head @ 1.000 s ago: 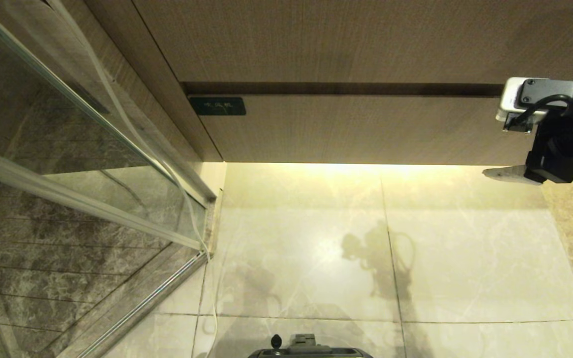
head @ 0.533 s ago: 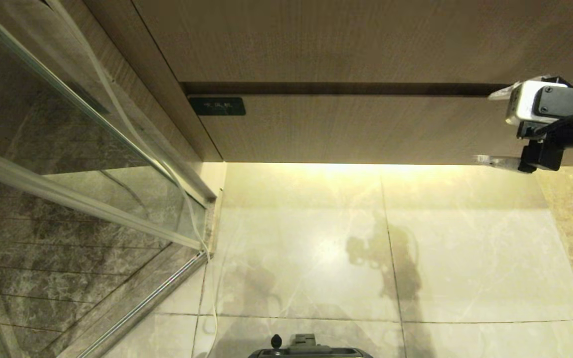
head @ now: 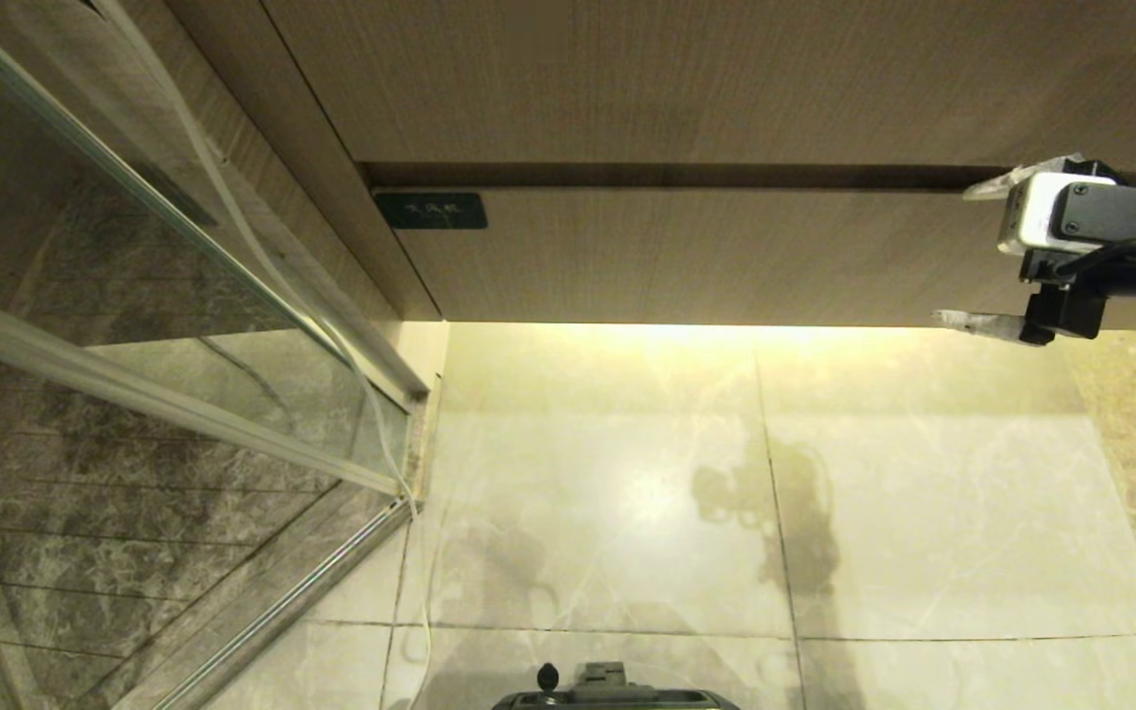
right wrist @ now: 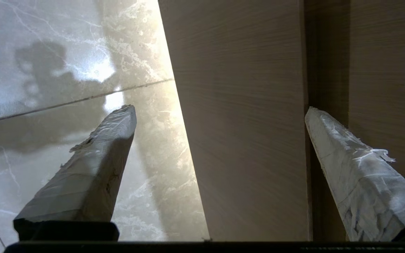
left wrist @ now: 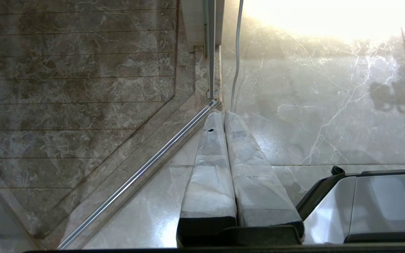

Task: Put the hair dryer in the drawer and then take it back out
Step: Pull open the drawer

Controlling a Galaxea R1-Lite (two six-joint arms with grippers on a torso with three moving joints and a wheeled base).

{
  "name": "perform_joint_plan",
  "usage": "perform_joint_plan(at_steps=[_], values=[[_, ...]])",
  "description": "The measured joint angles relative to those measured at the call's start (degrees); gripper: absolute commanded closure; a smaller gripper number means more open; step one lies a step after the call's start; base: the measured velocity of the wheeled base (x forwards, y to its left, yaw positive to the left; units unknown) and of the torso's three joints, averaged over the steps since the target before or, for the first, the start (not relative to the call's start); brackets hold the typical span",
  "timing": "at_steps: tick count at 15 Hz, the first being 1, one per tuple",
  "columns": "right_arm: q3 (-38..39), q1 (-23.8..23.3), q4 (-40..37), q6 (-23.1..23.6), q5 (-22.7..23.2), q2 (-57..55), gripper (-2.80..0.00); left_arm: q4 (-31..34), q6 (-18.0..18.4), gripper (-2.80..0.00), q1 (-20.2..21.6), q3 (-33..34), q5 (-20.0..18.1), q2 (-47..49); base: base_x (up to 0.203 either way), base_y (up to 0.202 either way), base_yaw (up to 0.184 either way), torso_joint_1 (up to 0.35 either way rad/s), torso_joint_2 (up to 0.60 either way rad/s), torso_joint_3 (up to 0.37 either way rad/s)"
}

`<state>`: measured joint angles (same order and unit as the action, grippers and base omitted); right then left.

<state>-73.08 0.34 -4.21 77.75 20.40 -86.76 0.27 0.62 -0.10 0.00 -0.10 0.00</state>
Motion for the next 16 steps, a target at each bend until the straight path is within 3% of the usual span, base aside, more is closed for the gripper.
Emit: perform_joint_plan(at_steps=[16], values=[[-7.44, -0.21, 8.02, 0.33, 0.94, -11.06, -2.80, -0.02, 0.00, 0.00, 0.00, 0.00, 0.00, 0.00, 0.000, 0.000, 0.000, 0.000, 0.00, 0.000]])
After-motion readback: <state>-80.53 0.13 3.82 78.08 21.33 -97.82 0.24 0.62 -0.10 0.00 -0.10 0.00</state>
